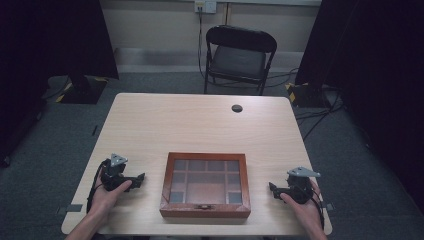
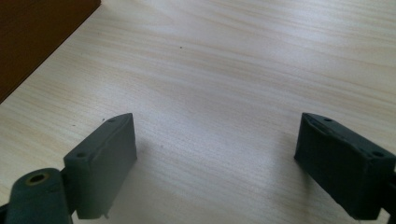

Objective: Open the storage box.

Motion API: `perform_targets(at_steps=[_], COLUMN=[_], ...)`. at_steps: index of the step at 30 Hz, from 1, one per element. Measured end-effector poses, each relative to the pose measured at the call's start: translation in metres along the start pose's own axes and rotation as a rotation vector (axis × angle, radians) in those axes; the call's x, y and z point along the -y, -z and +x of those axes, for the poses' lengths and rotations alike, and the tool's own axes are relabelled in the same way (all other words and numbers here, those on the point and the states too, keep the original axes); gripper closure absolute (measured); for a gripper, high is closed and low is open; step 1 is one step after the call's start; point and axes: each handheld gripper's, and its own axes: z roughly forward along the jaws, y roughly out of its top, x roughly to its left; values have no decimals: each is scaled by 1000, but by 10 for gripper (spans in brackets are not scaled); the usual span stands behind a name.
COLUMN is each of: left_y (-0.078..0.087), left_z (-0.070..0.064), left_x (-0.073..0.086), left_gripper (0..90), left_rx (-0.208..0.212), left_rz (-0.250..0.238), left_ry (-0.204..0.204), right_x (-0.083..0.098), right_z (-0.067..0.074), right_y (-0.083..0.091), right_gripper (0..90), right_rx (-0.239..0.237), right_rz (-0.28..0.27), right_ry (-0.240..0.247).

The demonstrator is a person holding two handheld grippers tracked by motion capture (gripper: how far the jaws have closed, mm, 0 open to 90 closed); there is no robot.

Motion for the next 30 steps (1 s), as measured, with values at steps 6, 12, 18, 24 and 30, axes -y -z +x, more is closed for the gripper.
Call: perform_targets(at_steps=[6, 12, 18, 24, 30], left_y=[0, 0, 0, 0, 0], left_z=[0, 0, 0, 0, 1], left_x=[0, 0, 0, 0, 0], left_gripper=[0, 0, 0, 0, 0], left_rx=[1, 1, 1, 3, 11], left_rz=[-1, 0, -1, 0, -2], left_ry=[0, 1, 2, 1, -8], right_x=[-5, -12, -25, -40, -58], right_z=[0, 8, 25, 45, 66], right_y=[3, 14, 27, 36, 37], right_gripper=[153, 226, 291, 338, 397], right_rx=[-26, -94, -172, -286, -371], right_rz=[21, -21, -80, -96, -107], right_ry=[-12, -30, -34, 6, 56])
